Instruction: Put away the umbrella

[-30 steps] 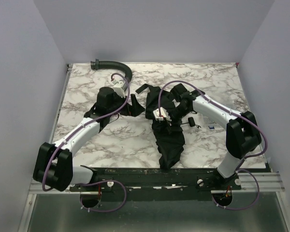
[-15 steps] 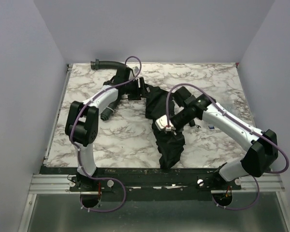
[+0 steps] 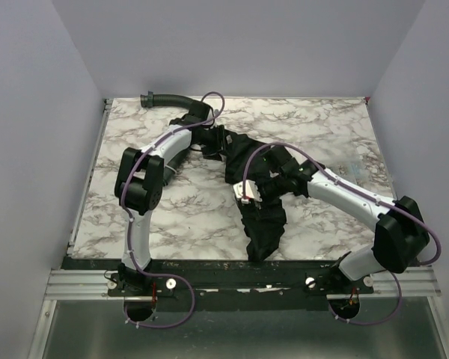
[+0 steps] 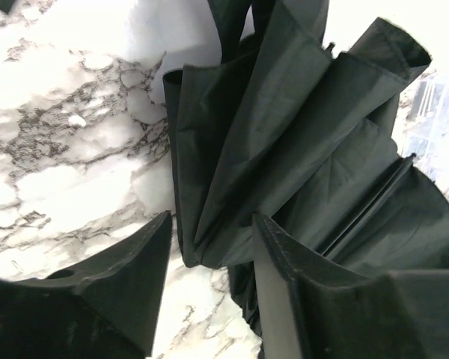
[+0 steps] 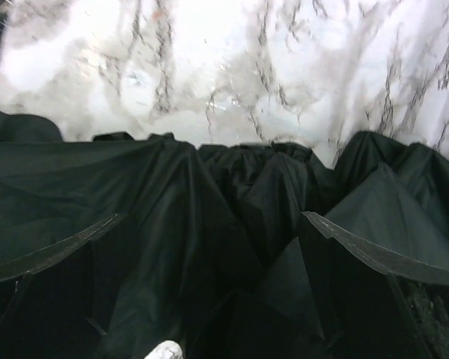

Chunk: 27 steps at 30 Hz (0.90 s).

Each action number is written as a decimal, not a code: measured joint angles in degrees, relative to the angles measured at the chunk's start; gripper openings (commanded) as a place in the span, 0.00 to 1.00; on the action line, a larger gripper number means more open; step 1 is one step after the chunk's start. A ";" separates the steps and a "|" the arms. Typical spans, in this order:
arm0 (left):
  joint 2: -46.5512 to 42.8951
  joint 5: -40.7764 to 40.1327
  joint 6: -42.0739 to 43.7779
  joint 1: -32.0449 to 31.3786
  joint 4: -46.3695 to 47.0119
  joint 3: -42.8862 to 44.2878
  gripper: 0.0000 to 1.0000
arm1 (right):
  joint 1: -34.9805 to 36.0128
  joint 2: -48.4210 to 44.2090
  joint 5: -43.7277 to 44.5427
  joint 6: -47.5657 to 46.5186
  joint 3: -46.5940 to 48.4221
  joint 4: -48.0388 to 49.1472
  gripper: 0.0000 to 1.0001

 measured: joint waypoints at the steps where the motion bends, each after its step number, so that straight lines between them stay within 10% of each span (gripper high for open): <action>1: 0.26 0.02 0.00 -0.15 -0.33 0.09 0.46 | 0.00 0.00 0.98 -0.04 -0.79 1.14 1.00; 15: 3.02 0.48 0.44 -4.76 -3.85 -1.36 0.13 | 0.00 0.04 9.01 -0.02 -12.98 13.07 0.98; 27: 2.56 5.01 0.81 -10.54 -1.46 -7.93 0.07 | 0.00 -1.16 10.88 0.04 -22.73 30.08 0.96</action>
